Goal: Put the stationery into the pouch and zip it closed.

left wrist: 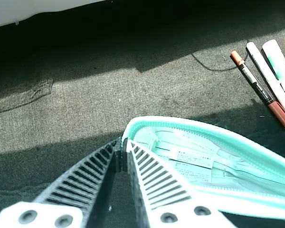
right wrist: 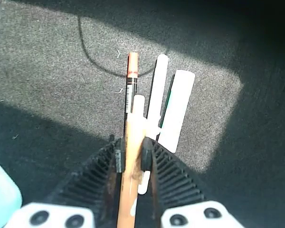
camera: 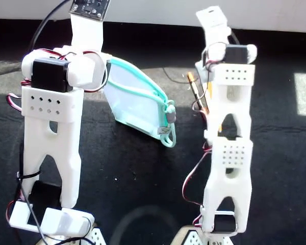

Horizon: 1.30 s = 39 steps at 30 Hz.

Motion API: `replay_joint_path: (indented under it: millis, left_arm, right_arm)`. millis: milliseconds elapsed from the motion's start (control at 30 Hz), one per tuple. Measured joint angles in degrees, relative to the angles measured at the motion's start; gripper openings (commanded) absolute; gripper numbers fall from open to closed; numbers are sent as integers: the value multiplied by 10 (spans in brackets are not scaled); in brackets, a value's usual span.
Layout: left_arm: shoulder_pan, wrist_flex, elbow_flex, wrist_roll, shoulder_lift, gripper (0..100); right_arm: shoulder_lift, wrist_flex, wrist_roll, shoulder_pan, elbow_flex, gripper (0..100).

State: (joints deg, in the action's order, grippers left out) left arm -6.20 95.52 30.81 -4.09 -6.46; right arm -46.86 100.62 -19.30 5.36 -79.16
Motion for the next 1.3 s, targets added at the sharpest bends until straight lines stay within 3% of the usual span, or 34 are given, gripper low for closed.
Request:
replay_joint_path:
  millis: [333, 567, 733, 900, 1300]
  left_arm:
    - [0, 0, 0, 0, 0, 10]
    - [0, 0, 0, 0, 0, 10]
    - [0, 0, 0, 0, 0, 9]
    - [0, 0, 0, 0, 0, 9]
    - [0, 0, 0, 0, 0, 9]
  right_arm:
    - [379, -25, 4, 41, 536, 5]
    - [566, -267, 4, 41, 984, 5]
    - [598, -423, 6, 41, 1222, 15]
    - [571, -440, 6, 42, 1253, 138]
    - [485, -346, 42, 53, 1112, 132]
